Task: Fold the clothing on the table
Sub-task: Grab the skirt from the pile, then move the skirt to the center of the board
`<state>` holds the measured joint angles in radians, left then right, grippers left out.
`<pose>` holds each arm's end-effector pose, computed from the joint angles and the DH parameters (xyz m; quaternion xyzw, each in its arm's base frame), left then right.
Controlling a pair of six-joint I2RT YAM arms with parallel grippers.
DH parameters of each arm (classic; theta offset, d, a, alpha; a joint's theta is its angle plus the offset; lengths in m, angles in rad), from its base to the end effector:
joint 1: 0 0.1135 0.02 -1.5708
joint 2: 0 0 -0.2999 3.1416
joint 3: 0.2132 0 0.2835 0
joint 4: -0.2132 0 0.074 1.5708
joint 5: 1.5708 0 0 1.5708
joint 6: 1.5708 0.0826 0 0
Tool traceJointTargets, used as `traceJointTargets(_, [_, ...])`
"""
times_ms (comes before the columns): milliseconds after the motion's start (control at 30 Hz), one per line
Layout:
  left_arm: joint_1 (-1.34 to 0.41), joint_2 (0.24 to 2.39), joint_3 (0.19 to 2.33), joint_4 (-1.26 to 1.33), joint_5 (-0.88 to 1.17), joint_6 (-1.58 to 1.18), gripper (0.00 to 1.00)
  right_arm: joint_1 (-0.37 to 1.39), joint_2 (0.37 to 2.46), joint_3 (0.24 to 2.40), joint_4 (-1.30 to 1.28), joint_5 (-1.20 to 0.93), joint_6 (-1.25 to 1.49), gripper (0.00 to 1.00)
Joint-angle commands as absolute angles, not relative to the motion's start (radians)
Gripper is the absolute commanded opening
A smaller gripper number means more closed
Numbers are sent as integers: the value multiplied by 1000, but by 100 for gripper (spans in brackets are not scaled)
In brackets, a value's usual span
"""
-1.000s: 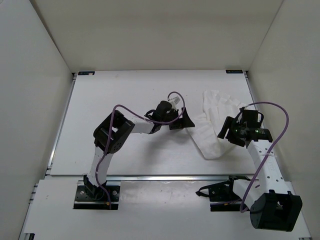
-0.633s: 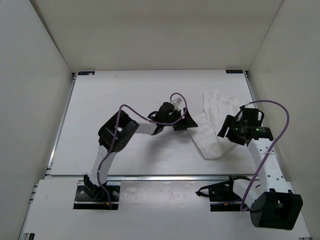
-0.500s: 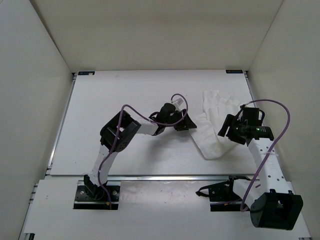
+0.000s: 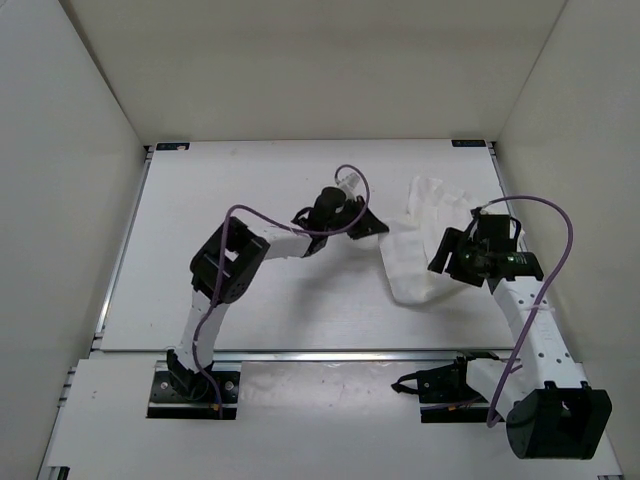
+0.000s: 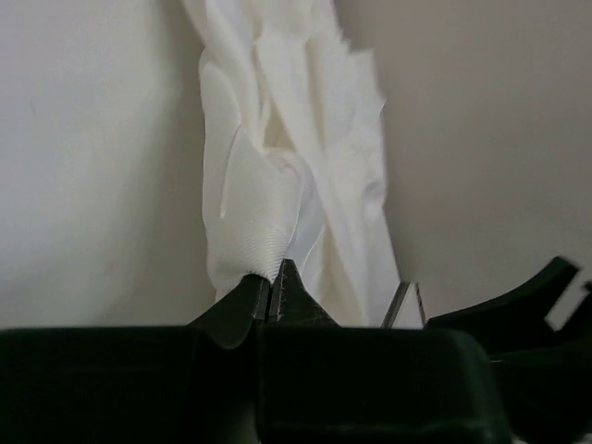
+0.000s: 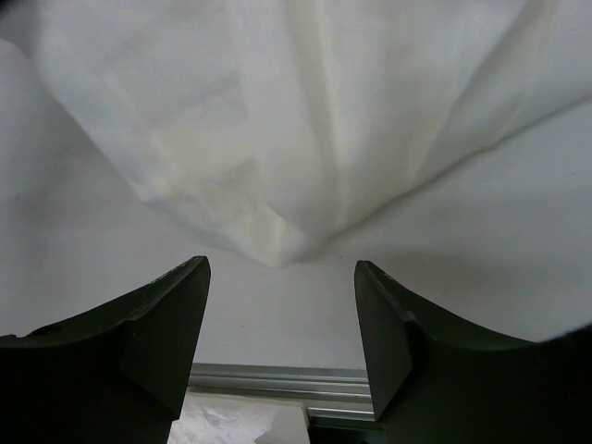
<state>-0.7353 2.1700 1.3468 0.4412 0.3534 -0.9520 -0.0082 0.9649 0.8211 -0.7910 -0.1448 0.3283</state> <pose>0.3977 -0.3983 0.1423 0.0097 0.8214 -0.5087 0.2577 0.2246 0.0101 0.2544 0.1364 0.9378 0.1175 0.2969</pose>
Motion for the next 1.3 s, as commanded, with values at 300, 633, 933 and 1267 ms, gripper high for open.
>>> traceJointTargets(300, [-258,1824,1911,-85,232,-635,0,-57,948,907,-709,-173,284,61])
traceJointTargets(633, [-589,1770,1850,-149,95,-419,0,-15,988,954,-657,-172,302,61])
traceJointTargets(933, [-816,1714,1249,70,95,-572,0,-127,893,875,-698,-221,285,64])
traceJointTargets(1267, [-855,1686,1190,116,288,-592,94,-65,917,819,-661,-241,324,66])
